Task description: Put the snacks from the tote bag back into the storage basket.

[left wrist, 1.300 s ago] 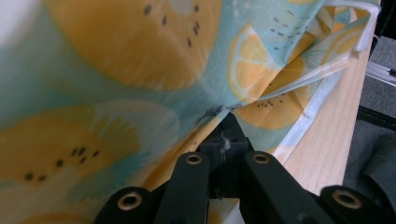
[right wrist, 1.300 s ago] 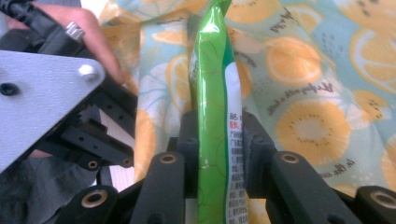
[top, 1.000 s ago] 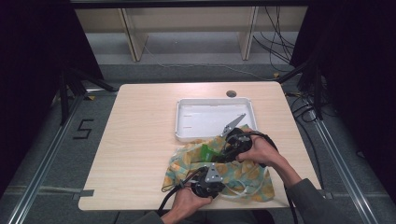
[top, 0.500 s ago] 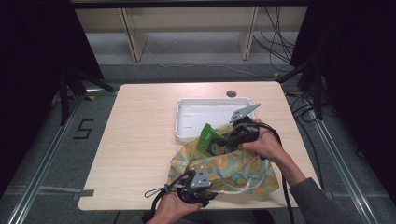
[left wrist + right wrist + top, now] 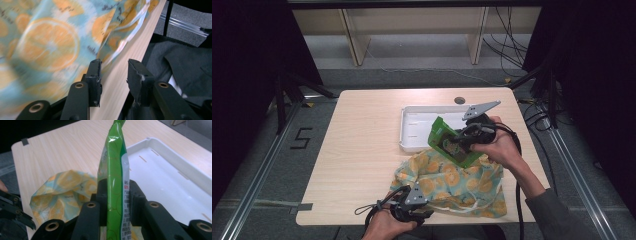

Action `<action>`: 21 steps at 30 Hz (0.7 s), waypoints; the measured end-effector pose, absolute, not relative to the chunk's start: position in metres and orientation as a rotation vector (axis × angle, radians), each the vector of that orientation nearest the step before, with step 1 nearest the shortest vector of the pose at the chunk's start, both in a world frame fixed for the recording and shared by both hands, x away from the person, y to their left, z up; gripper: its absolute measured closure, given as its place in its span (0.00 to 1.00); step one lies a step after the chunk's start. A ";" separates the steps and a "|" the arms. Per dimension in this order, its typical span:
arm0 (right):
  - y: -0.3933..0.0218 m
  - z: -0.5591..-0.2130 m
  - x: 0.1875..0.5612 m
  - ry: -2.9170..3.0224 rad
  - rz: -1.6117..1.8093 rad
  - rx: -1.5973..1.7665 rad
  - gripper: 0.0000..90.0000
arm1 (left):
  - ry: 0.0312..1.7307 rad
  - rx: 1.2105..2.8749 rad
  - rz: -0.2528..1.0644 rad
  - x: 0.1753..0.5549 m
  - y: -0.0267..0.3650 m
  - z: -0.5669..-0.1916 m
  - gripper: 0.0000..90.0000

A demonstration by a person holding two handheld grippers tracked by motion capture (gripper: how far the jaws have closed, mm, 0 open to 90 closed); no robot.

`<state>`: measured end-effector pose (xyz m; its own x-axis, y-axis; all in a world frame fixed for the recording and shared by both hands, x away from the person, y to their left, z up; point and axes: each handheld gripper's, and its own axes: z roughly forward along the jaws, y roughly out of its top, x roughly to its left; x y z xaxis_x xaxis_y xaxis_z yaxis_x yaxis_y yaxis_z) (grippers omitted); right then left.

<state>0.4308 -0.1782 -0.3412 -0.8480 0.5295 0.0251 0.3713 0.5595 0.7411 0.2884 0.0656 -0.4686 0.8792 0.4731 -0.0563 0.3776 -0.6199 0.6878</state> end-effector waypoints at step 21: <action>-0.183 -0.297 0.472 2.385 0.731 0.796 0.84 | 0.902 2.243 0.259 0.281 0.135 -0.470 0.44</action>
